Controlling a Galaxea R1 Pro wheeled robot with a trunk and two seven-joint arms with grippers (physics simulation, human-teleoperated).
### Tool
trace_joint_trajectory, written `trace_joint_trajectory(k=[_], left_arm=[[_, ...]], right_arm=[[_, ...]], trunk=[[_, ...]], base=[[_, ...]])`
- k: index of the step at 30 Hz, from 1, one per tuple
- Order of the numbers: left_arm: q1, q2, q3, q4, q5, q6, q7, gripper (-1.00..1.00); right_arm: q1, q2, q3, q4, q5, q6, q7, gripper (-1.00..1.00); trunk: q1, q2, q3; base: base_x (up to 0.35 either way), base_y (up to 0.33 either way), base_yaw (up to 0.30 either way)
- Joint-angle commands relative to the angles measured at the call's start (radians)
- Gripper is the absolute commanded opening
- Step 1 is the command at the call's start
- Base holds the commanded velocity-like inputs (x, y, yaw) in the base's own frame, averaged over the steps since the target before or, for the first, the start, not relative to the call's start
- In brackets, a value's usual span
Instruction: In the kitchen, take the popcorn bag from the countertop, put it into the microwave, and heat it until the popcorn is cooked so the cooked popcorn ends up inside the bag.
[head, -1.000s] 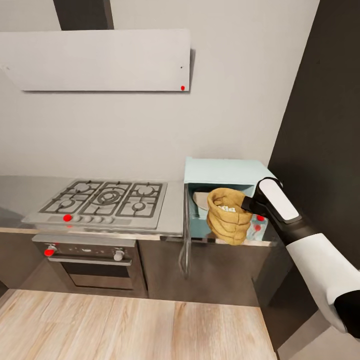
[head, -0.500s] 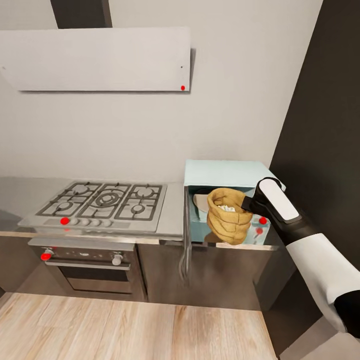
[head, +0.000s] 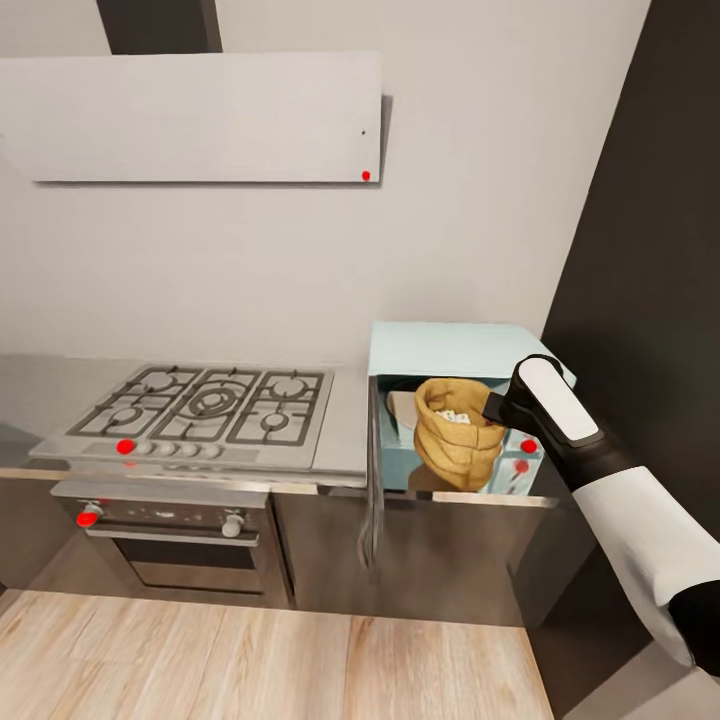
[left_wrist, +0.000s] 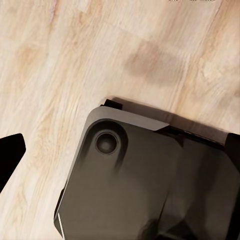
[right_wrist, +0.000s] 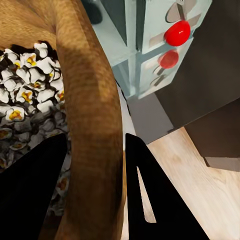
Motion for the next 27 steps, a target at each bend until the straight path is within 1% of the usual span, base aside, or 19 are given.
trace_joint_trajectory(k=[1, 10, 18, 23, 27], left_arm=[[-0.001, 0.0, -0.002, 0.0, 0.002, -0.003, 0.004, 1.0], [-0.001, 0.0, 0.0, 0.0, 0.002, -0.003, 0.004, 1.0], [-0.001, 0.0, -0.001, 0.0, 0.002, -0.003, 0.004, 1.0], [-0.001, 0.0, 0.0, 0.0, 0.002, -0.003, 0.004, 1.0], [-0.001, 0.0, -0.001, 0.0, 0.002, -0.003, 0.004, 1.0]], right_arm=[[-0.002, -0.001, 0.003, -0.001, -0.008, 0.009, -0.009, -1.0], [-0.002, -0.001, 0.003, -0.001, -0.007, 0.008, -0.011, -1.0], [-0.001, -0.001, 0.003, -0.001, -0.007, 0.009, -0.011, -1.0], [-0.001, -0.001, 0.003, -0.001, -0.008, 0.008, -0.011, -1.0], [-0.001, 0.0, 0.003, -0.001, -0.008, 0.008, -0.011, -1.0]], trunk=[[0.001, -0.002, -0.002], [0.001, -0.002, -0.002], [0.001, -0.002, -0.002], [0.001, -0.002, -0.002], [0.001, -0.002, -0.002]], base=[[0.164, 0.0, 0.0], [0.3, 0.0, 0.0], [0.027, 0.0, 0.0], [0.241, 0.0, 0.0], [0.077, 0.0, 0.0]])
